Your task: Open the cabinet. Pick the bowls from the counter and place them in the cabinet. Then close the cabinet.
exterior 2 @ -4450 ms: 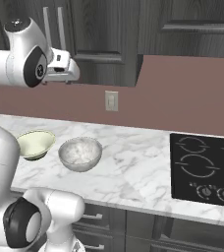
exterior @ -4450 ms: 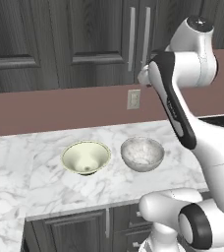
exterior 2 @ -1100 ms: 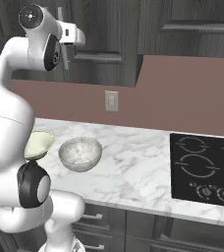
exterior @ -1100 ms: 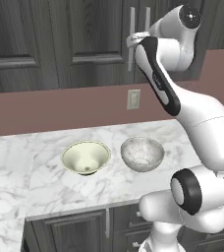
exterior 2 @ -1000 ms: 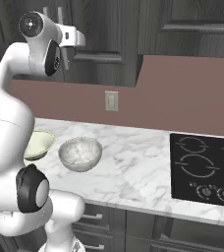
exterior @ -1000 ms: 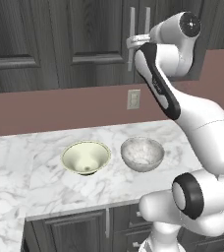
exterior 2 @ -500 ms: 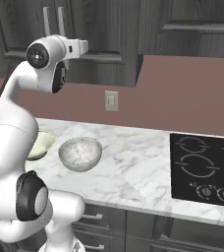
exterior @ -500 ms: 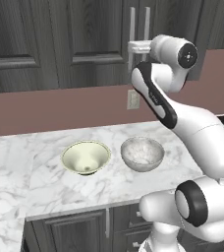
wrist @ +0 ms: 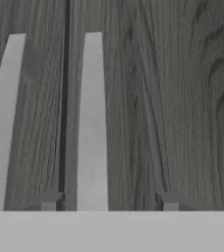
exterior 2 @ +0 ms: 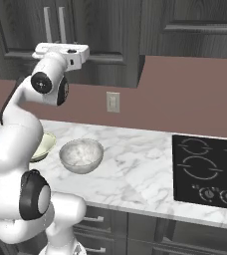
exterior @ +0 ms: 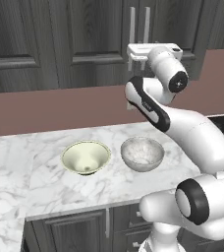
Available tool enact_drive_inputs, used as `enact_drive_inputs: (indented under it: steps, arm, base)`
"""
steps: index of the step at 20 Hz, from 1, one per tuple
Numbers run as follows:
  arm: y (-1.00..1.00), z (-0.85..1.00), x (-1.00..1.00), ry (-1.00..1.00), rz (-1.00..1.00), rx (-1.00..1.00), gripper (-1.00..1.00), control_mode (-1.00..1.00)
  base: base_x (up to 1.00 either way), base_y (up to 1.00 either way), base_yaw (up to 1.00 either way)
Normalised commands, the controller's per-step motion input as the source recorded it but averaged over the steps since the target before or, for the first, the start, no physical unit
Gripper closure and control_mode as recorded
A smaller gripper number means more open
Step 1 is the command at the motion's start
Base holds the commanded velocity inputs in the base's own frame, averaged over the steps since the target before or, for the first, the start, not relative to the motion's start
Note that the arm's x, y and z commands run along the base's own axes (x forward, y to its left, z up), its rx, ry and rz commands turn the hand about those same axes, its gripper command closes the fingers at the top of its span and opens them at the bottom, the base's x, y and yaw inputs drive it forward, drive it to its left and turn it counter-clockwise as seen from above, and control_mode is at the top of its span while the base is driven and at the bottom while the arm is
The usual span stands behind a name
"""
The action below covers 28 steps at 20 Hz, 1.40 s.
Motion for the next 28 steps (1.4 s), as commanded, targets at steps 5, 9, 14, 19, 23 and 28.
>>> enact_drive_inputs:
  steps: [5, 9, 14, 19, 23, 28]
  arm:
    - [-0.09, -0.01, 1.00, 0.03, 0.02, 0.00, 1.00, -1.00]
    - [-0.06, 0.00, 0.86, 0.14, 0.05, 0.00, 1.00, -1.00]
    - [-0.48, 0.00, 0.28, 0.21, -0.02, 0.03, 1.00, -1.00]
    - [-1.00, 0.04, -0.87, 0.36, -0.16, 0.19, 1.00, -1.00]
    - [-1.00, 0.11, -1.00, 0.42, -0.19, 0.20, 1.00, -1.00]
    - [-1.00, 0.01, -0.99, 0.35, -0.16, 0.20, 1.00, -1.00]
  base:
    - [0.00, 0.00, 0.00]
    - [0.00, 0.00, 0.00]
    - [0.00, 0.00, 0.00]
    - [0.00, 0.00, 0.00]
    - [0.00, 0.00, 0.00]
    - [0.00, 0.00, 0.00]
